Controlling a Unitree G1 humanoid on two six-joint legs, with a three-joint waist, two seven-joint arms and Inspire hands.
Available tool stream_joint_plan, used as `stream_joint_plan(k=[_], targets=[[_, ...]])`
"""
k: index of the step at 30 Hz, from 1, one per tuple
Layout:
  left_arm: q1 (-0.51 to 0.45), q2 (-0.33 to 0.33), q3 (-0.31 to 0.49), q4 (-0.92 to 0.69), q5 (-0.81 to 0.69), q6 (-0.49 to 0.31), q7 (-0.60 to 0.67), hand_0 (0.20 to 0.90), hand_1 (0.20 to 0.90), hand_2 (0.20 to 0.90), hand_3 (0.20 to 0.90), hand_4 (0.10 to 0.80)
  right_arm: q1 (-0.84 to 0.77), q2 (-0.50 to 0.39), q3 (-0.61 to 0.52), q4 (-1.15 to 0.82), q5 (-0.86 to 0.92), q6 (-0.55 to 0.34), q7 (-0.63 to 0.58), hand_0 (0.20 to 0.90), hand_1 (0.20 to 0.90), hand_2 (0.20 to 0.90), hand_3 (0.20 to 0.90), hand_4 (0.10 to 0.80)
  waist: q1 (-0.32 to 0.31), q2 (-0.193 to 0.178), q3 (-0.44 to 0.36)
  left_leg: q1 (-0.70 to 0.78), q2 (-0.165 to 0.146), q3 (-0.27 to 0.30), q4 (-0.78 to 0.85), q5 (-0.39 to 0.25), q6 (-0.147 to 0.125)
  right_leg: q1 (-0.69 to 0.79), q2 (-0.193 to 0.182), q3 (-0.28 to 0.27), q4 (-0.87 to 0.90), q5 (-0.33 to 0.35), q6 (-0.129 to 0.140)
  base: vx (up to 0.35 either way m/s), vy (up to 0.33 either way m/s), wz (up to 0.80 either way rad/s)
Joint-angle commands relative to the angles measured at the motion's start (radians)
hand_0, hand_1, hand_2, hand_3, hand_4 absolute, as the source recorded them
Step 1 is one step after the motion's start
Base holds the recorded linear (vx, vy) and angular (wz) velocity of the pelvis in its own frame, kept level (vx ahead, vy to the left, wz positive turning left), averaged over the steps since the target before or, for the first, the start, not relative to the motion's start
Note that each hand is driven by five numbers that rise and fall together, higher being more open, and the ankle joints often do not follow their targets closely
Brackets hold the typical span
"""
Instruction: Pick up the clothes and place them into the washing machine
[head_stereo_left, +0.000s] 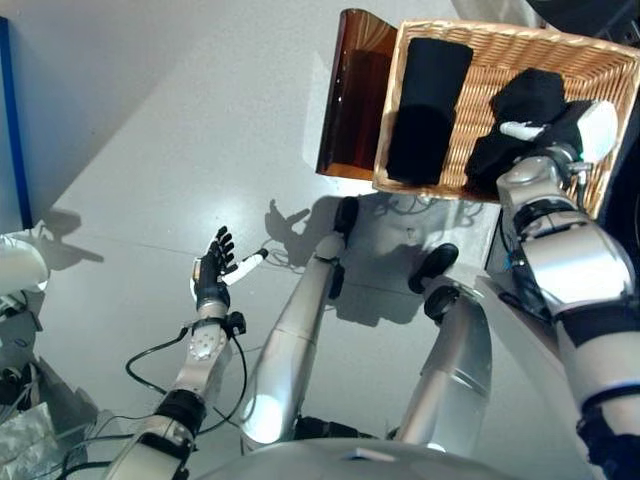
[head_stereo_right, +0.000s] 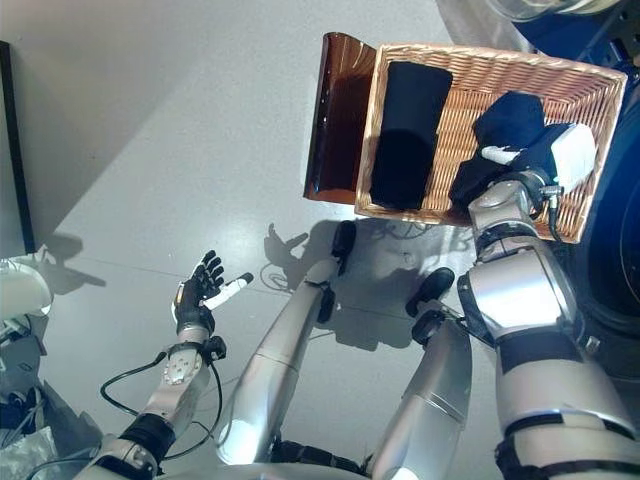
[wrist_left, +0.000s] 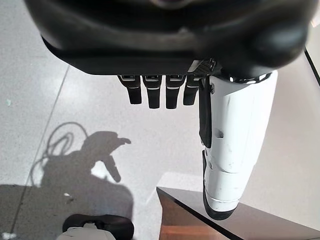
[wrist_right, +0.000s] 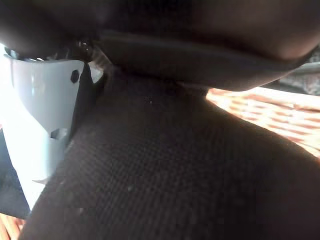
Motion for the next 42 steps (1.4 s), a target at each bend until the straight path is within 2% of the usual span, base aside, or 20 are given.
stream_joint_plan(k=[1, 5, 11, 12, 14, 16, 22, 23, 26, 27, 28, 29, 30, 35, 38, 42], targets=[[0.084, 0.066, 0.037, -0.017, -0.023, -0.060, 0.034, 0.900, 0.900, 0.900, 0.900, 0.800, -0.048, -0.002, 0.035, -0.037, -0.035, -0.029, -0.007, 0.205, 0.205, 0.205, 0.205, 0.304, 0.010, 0.039, 0.019, -0.021, -0.032, 0.059, 0.035, -0.098, -0.046, 0.031, 0.024, 0.032, -0.031, -0.010, 0.003, 0.000, 0.000, 0.00], [0.079, 0.065, 0.036, 0.007, -0.020, -0.061, 0.033, 0.900, 0.900, 0.900, 0.900, 0.800, -0.027, -0.003, 0.014, -0.059, -0.019, -0.041, -0.011, 0.200, 0.200, 0.200, 0.200, 0.300, -0.001, 0.035, 0.019, 0.005, -0.027, 0.066, 0.017, -0.092, -0.047, 0.053, 0.029, 0.037, -0.046, -0.004, 0.004, -0.004, -0.006, -0.01], [0.070, 0.063, 0.041, 0.076, -0.020, -0.058, 0.015, 0.900, 0.900, 0.900, 0.900, 0.800, 0.049, 0.009, -0.094, -0.151, 0.149, -0.137, 0.022, 0.200, 0.200, 0.200, 0.200, 0.300, -0.028, 0.018, 0.019, 0.084, -0.014, 0.085, -0.023, -0.077, -0.050, 0.127, 0.051, 0.047, -0.100, 0.015, 0.006, 0.000, -0.012, -0.15], [0.069, 0.065, 0.043, 0.081, -0.021, -0.059, 0.010, 0.900, 0.900, 0.900, 0.900, 0.800, 0.067, 0.017, -0.114, -0.180, 0.192, -0.160, 0.038, 0.200, 0.200, 0.200, 0.200, 0.300, -0.034, 0.012, 0.019, 0.099, -0.010, 0.088, -0.032, -0.074, -0.050, 0.144, 0.056, 0.048, -0.114, 0.020, 0.007, 0.018, -0.023, -0.28], [0.071, 0.055, 0.033, 0.086, -0.009, -0.044, -0.017, 0.900, 0.900, 0.900, 0.900, 0.800, 0.069, -0.029, -0.173, -0.156, 0.317, -0.183, 0.096, 0.200, 0.200, 0.200, 0.200, 0.300, -0.026, 0.021, 0.016, 0.154, -0.009, 0.093, -0.058, -0.070, -0.050, 0.200, 0.057, 0.043, -0.145, 0.029, 0.012, 0.036, -0.026, -0.26], [0.087, 0.057, 0.040, 0.075, -0.012, -0.048, -0.040, 0.900, 0.900, 0.900, 0.900, 0.800, 0.105, -0.024, -0.218, -0.197, 0.415, -0.228, 0.133, 0.200, 0.200, 0.200, 0.200, 0.300, -0.034, 0.018, 0.002, 0.192, 0.000, 0.099, -0.085, -0.066, -0.049, 0.231, 0.062, 0.049, -0.178, 0.041, 0.016, 0.042, -0.003, -0.12], [0.132, 0.039, 0.048, 0.122, -0.018, -0.034, -0.107, 0.900, 0.900, 0.900, 0.900, 0.800, 0.351, 0.077, -0.370, -0.377, 0.749, -0.360, 0.314, 0.200, 0.200, 0.200, 0.200, 0.300, -0.079, -0.002, -0.063, 0.362, 0.016, 0.128, -0.210, -0.044, -0.052, 0.386, 0.084, 0.068, -0.335, 0.089, 0.037, 0.078, 0.019, -0.30], [0.134, 0.040, 0.047, 0.122, -0.019, -0.034, -0.108, 0.900, 0.900, 0.900, 0.900, 0.800, 0.357, 0.079, -0.371, -0.379, 0.753, -0.361, 0.316, 0.200, 0.200, 0.200, 0.200, 0.300, -0.078, -0.003, -0.062, 0.369, 0.016, 0.128, -0.215, -0.043, -0.052, 0.392, 0.086, 0.067, -0.340, 0.091, 0.037, 0.084, 0.032, -0.27], [0.161, 0.022, 0.055, 0.144, -0.026, -0.032, -0.140, 0.900, 0.900, 0.900, 0.900, 0.800, 0.450, 0.119, -0.457, -0.427, 0.856, -0.400, 0.367, 0.200, 0.200, 0.200, 0.200, 0.300, -0.093, 0.014, -0.102, 0.443, 0.014, 0.131, -0.255, -0.040, -0.051, 0.457, 0.081, 0.078, -0.392, 0.106, 0.044, 0.042, 0.033, -0.30], [0.163, 0.023, 0.054, 0.143, -0.026, -0.032, -0.141, 0.900, 0.900, 0.900, 0.900, 0.800, 0.455, 0.120, -0.458, -0.429, 0.856, -0.401, 0.368, 0.200, 0.200, 0.200, 0.200, 0.300, -0.092, 0.018, -0.095, 0.438, 0.017, 0.140, -0.257, -0.016, -0.044, 0.454, 0.081, 0.065, -0.396, 0.129, 0.036, -0.020, 0.073, -0.23], [0.169, 0.012, 0.061, 0.164, -0.020, -0.031, -0.146, 0.900, 0.900, 0.900, 0.900, 0.800, 0.500, 0.150, -0.516, -0.464, 0.935, -0.425, 0.403, 0.200, 0.200, 0.200, 0.200, 0.300, -0.099, 0.033, -0.113, 0.457, 0.013, 0.141, -0.266, -0.016, -0.043, 0.473, 0.076, 0.068, -0.404, 0.128, 0.038, -0.045, 0.047, -0.14], [0.171, 0.013, 0.059, 0.165, -0.021, -0.032, -0.147, 0.900, 0.900, 0.900, 0.900, 0.800, 0.505, 0.151, -0.517, -0.466, 0.937, -0.426, 0.406, 0.200, 0.200, 0.200, 0.200, 0.300, -0.098, 0.032, -0.114, 0.460, 0.012, 0.141, -0.268, -0.015, -0.043, 0.476, 0.076, 0.067, -0.405, 0.129, 0.038, 0.084, 0.054, -0.05], [0.177, 0.002, 0.061, 0.172, -0.018, -0.029, -0.155, 0.900, 0.900, 0.900, 0.900, 0.800, 0.531, 0.177, -0.565, -0.483, 1.017, -0.452, 0.437, 0.200, 0.200, 0.200, 0.200, 0.300, -0.098, 0.050, -0.133, 0.476, 0.006, 0.141, -0.271, -0.017, -0.040, 0.491, 0.072, 0.069, -0.409, 0.128, 0.040, 0.039, 0.024, -0.01], [0.199, -0.012, 0.061, 0.177, -0.009, -0.029, -0.172, 0.900, 0.900, 0.900, 0.900, 0.800, 0.578, 0.220, -0.614, -0.495, 1.104, -0.471, 0.487, 0.200, 0.200, 0.200, 0.200, 0.300, -0.100, 0.076, -0.166, 0.507, -0.003, 0.142, -0.278, -0.028, -0.035, 0.515, 0.066, 0.074, -0.416, 0.129, 0.045, 0.047, 0.036, 0.00], [0.214, -0.027, 0.056, 0.179, -0.004, -0.031, -0.182, 0.900, 0.900, 0.900, 0.900, 0.800, 0.599, 0.255, -0.665, -0.506, 1.181, -0.506, 0.516, 0.200, 0.200, 0.200, 0.200, 0.300, -0.098, 0.103, -0.185, 0.516, -0.012, 0.142, -0.280, -0.033, -0.031, 0.517, 0.059, 0.085, -0.413, 0.126, 0.050, 0.017, 0.030, 0.02], [0.221, -0.031, 0.048, 0.171, -0.002, -0.031, -0.185, 0.900, 0.900, 0.900, 0.900, 0.800, 0.589, 0.253, -0.682, -0.502, 1.192, -0.520, 0.510, 0.200, 0.200, 0.200, 0.200, 0.300, -0.094, 0.117, -0.194, 0.510, -0.015, 0.142, -0.276, -0.036, -0.028, 0.507, 0.057, 0.089, -0.406, 0.122, 0.050, -0.006, 0.015, 0.01]])
